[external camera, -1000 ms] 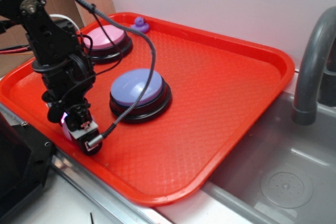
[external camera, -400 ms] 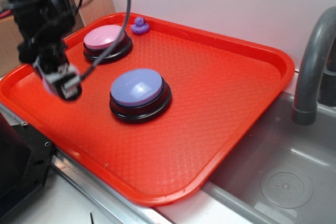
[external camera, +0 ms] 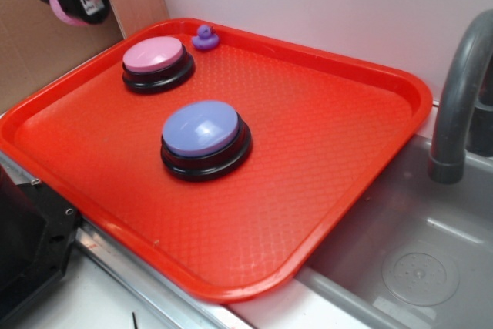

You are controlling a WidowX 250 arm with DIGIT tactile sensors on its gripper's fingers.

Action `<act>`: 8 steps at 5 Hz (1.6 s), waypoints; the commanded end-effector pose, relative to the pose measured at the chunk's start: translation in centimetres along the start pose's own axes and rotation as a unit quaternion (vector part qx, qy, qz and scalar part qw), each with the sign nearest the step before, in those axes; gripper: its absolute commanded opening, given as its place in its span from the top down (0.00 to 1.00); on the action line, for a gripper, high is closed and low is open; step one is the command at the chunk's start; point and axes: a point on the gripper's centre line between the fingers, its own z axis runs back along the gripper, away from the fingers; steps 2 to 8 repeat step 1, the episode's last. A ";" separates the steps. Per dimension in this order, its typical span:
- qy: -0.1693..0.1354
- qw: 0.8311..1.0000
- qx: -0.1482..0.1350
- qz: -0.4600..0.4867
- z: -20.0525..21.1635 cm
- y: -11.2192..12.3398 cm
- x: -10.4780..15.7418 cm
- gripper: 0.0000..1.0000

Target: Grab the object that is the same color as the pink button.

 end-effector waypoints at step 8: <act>-0.013 1.000 0.020 -0.002 0.3 1.9 2.0 1.00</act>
